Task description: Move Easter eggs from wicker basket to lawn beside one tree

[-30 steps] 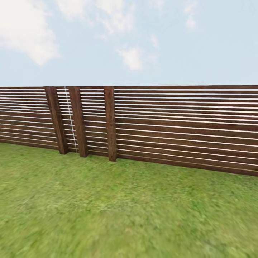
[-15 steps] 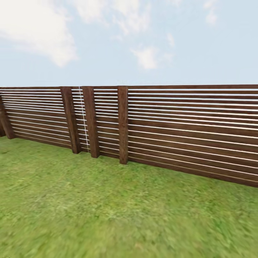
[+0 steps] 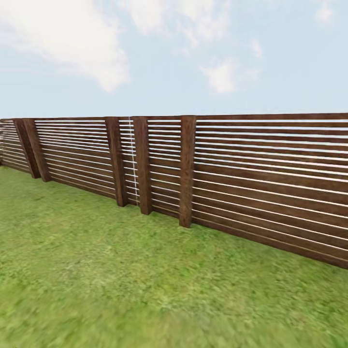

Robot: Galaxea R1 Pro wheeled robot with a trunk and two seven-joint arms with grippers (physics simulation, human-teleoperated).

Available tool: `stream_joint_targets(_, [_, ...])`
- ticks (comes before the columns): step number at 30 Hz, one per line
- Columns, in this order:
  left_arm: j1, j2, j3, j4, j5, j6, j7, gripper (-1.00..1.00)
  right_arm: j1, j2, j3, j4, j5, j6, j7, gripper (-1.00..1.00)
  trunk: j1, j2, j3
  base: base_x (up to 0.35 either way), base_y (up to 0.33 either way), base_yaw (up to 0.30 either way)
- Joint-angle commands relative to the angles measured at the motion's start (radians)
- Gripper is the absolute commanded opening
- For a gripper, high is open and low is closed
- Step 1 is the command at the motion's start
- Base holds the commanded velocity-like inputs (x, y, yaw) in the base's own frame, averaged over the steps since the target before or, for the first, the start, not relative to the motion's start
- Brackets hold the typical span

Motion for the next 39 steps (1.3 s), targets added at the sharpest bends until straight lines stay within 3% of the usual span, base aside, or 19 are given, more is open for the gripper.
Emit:
stream_joint_targets(1, [0.001,0.000,0.001,-0.002,0.000,0.000,0.001,1.00,-0.002,0.000,0.002,0.003,-0.007,-0.003,0.000,1.00,0.001,0.000,-0.001,0.327,0.000,0.267])
stream_joint_targets(39, [0.001,0.001,0.001,-0.002,0.002,0.001,0.001,1.00,-0.002,0.002,0.004,0.003,-0.006,-0.003,-0.002,1.00,0.001,0.000,-0.001,0.327,0.000,0.267])
